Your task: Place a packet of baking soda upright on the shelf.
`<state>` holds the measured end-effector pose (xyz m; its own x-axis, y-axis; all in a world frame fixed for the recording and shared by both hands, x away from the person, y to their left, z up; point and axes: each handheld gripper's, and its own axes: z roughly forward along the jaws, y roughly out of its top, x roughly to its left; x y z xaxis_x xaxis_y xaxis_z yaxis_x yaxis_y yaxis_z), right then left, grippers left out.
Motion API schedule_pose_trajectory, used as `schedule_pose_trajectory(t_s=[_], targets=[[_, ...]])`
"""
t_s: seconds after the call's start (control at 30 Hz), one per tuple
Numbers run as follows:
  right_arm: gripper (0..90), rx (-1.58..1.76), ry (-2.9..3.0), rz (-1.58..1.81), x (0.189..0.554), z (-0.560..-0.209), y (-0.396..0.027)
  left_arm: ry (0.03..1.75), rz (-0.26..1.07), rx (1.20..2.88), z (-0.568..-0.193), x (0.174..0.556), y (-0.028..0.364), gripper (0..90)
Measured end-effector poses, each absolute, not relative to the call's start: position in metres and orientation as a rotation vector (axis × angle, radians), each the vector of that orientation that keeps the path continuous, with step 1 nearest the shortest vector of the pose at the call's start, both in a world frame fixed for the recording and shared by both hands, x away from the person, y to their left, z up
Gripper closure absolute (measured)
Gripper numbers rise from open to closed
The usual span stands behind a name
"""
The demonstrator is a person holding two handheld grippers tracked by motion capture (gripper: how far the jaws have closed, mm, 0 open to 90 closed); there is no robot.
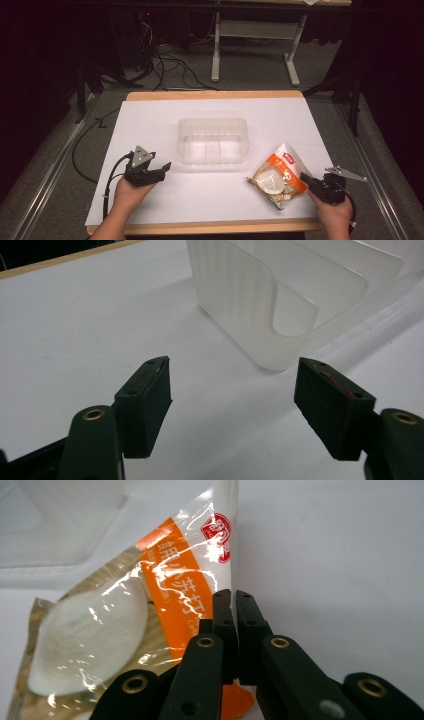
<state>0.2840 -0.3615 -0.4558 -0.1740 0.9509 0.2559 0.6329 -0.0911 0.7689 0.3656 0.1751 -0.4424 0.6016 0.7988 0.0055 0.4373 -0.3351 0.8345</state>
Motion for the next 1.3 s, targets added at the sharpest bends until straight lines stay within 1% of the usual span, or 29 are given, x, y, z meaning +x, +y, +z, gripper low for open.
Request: schedule_pose_trajectory(t_s=[0.03,0.27,0.33,0.57,0.77,0.97,1.3], targets=[[90.0,1.720,1.812,1.156,0.284,-0.456,-0.361,0.980,0.534,1.979,-0.443,0.366,0.175,31.4],[90.0,1.548,1.786,1.197,0.272,-0.431,-0.314,0.975,0.538,1.988,-0.443,0.365,0.174,31.4],[90.0,1.524,1.776,1.211,0.270,-0.427,-0.306,0.976,0.539,1.989,-0.443,0.365,0.174,31.4],[90.0,1.473,1.754,1.246,0.265,-0.419,-0.295,0.975,0.539,1.998,-0.444,0.365,0.173,31.4],[90.0,1.377,1.736,1.278,0.261,-0.405,-0.280,0.974,0.547,2.003,-0.444,0.365,0.172,31.4],[90.0,1.314,1.743,1.313,0.264,-0.395,-0.262,0.970,0.550,2.012,-0.445,0.364,0.172,31.3],[90.0,1.263,1.711,1.382,0.262,-0.376,-0.258,0.967,0.556,2.017,-0.444,0.363,0.173,31.2]])
